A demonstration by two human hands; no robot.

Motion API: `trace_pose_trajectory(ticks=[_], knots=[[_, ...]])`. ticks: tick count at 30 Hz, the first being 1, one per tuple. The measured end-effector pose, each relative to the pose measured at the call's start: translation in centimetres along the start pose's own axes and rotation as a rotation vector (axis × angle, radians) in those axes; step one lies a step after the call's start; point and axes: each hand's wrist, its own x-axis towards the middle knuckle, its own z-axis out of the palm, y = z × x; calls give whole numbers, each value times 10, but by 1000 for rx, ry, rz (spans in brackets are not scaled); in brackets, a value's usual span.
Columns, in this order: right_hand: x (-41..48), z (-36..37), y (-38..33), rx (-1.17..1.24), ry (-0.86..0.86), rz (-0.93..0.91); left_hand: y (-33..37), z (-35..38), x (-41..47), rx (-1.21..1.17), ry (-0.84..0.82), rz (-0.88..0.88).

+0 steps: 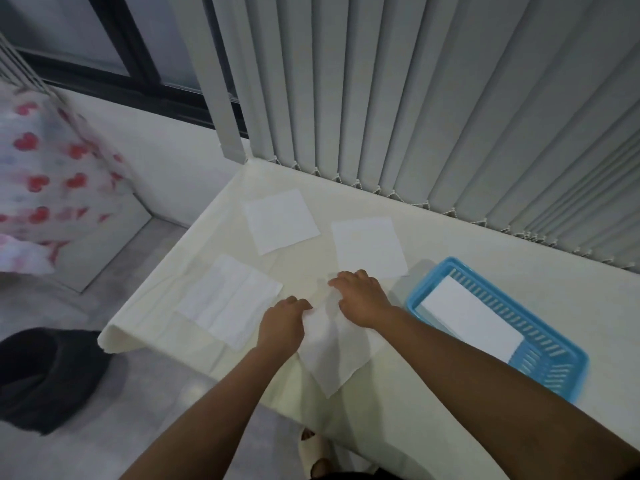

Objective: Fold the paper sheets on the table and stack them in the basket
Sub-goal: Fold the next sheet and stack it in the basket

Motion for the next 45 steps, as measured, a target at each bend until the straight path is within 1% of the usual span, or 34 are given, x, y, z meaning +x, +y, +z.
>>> trace_pose_trajectory(ticks=[2,4,8,13,17,18,20,22,24,27,29,31,34,38,40,42,45], knots=[[1,-5,0,12,55,3,-2,-4,4,-25,16,29],[-1,-10,1,-18,113,2,-3,-11,7,-74,12,22],[-18,-15,7,-46,178,-16,0,-20,2,-180,20,57],[-55,0,17,-121,125,-59,-4,-9,-28,-220,-132,122],[-76,18,25,-122,58,-50,-5,2,-43,-264,-263,90],[-80,21,27,-117,37,-57,-4,5,-44,-261,-263,86],[-84,26,27,-96,15,-61,-4,11,-44,-237,-209,84],[-84,30,22,-59,43,-50,-6,20,-41,-157,-116,108],[-82,35,13,-44,56,-25,-8,28,-37,-57,-65,130],[-79,47,3,-93,-11,41,-3,34,-34,28,-42,142],[-79,56,5,-136,-46,95,2,35,-31,41,-40,107],[-80,62,10,-147,-38,127,7,33,-25,46,-56,61],[-83,66,19,-104,-19,149,14,28,-12,0,-108,-13],[-91,61,27,-31,-5,208,19,23,3,-13,-244,-86],[-95,56,28,14,9,243,22,20,10,-17,-311,-94],[-98,50,26,93,76,262,26,14,16,-42,-348,-83],[-103,38,18,335,290,326,35,1,26,-185,-269,-106]])
